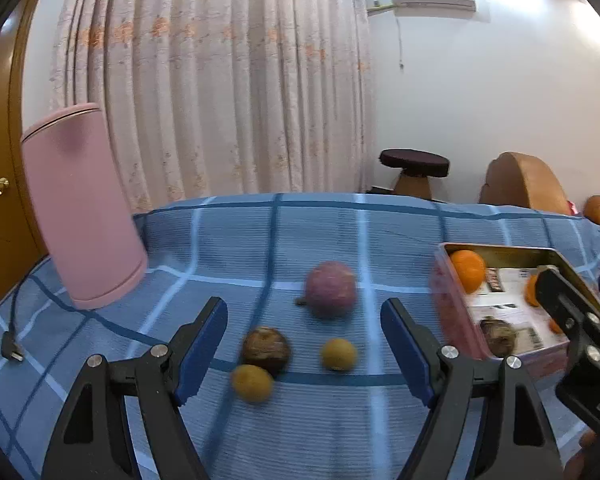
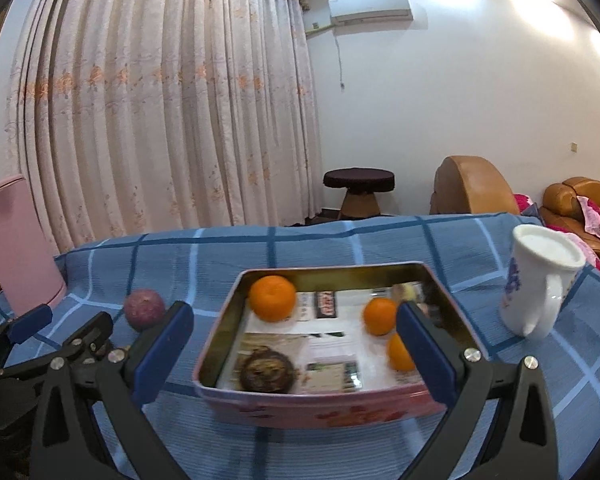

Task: Organize fruits
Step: 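Lift both tools out of the tin and move them back toward the fruits, then grasp a yellow-green round fruit with the right tool while the left tool grasps another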

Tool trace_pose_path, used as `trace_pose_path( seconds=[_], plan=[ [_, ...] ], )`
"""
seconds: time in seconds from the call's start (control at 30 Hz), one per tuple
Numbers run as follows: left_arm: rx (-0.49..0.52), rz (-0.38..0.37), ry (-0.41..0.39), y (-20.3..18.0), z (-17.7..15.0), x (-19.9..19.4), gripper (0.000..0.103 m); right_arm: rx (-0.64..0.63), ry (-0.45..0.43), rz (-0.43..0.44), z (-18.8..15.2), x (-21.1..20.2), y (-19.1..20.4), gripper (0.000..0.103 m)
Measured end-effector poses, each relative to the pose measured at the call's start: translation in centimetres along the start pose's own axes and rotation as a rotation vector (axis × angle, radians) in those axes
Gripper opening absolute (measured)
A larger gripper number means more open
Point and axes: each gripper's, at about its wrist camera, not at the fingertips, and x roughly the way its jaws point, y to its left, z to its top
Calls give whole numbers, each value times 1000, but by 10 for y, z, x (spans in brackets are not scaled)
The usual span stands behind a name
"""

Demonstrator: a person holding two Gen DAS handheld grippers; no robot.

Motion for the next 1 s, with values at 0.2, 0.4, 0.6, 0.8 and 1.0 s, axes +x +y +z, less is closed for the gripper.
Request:
trace_pose_path(
  seconds=[0.2,0.4,0.6,0.8,1.0],
  plan=[
    [-20,25,20,32,2,10,80,-12,12,32,-3,5,30,103],
    [-65,73,83,77,2,27,80,-53,38,68,-4,12,60,102],
    [-119,188,165,121,0,44,80,-93,118,128,-6,29,85,85],
    [-134,165,217,126,-2,47,80,-132,280,199,-14,58,111,62],
    [-49,63,226,105,-1,43,80,-169,421,230,-25,82,131,50]
  ],
)
